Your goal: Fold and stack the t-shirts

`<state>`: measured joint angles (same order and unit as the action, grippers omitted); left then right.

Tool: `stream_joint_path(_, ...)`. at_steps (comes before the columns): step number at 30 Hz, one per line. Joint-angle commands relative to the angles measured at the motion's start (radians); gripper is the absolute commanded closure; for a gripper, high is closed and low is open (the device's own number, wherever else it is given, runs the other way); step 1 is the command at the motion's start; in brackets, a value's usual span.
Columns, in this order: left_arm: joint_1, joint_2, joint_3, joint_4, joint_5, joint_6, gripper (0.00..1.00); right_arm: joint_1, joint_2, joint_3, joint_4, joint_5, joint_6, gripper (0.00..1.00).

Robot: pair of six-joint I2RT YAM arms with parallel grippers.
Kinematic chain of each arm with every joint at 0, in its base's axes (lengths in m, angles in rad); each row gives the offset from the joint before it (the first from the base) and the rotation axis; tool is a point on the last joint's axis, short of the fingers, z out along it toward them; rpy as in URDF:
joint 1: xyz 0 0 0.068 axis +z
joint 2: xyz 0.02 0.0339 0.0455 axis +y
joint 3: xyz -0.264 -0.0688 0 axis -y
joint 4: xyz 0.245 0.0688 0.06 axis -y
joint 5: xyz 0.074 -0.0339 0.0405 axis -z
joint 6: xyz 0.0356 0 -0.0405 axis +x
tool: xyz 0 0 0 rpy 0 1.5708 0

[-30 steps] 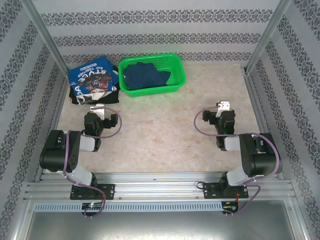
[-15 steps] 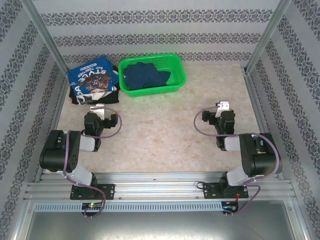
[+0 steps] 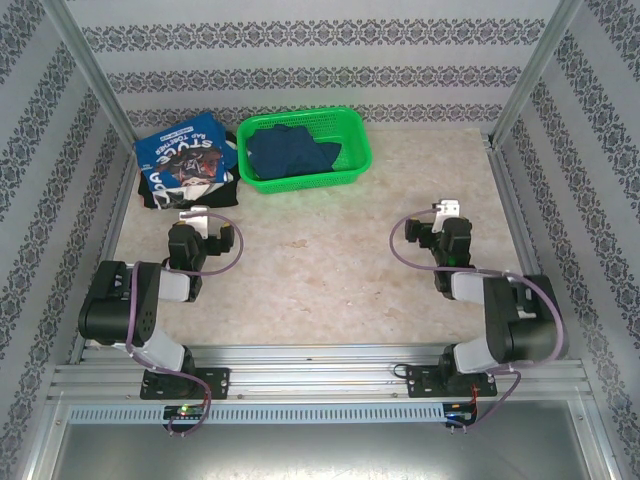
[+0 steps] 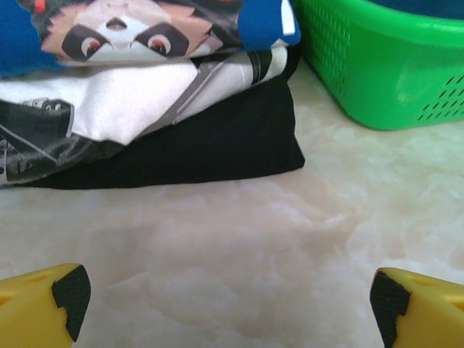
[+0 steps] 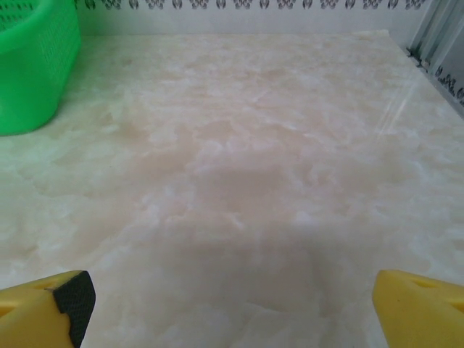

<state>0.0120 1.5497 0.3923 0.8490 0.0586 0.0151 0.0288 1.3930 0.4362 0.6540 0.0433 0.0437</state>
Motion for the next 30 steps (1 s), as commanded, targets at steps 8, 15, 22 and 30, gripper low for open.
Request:
stream_joint_path(8, -0.027, -0.188, 0.72, -1.111, -0.097, -0.396, 0.0, 0.16, -0.259, 0.569, -0.922, -0.122, 0.208, 0.02)
stream_joint_path(15, -0.029, 0.121, 1.045, -1.224, 0.108, -0.616, 0.06, 0.27, -0.134, 0.732, -0.985, -0.155, 0.252, 0.02)
stream_joint_path(22, -0.025, 0.371, 1.202, -1.221, 0.1, -0.637, 0.46, 0.348, -0.104, 0.756, -0.966, -0.162, 0.258, 0.02)
stream_joint_path(30, 0.033, 0.551, 1.238, -1.235, 0.014, -0.595, 0.53, 0.359, -0.023, 0.777, -0.944, -0.176, 0.3, 0.02)
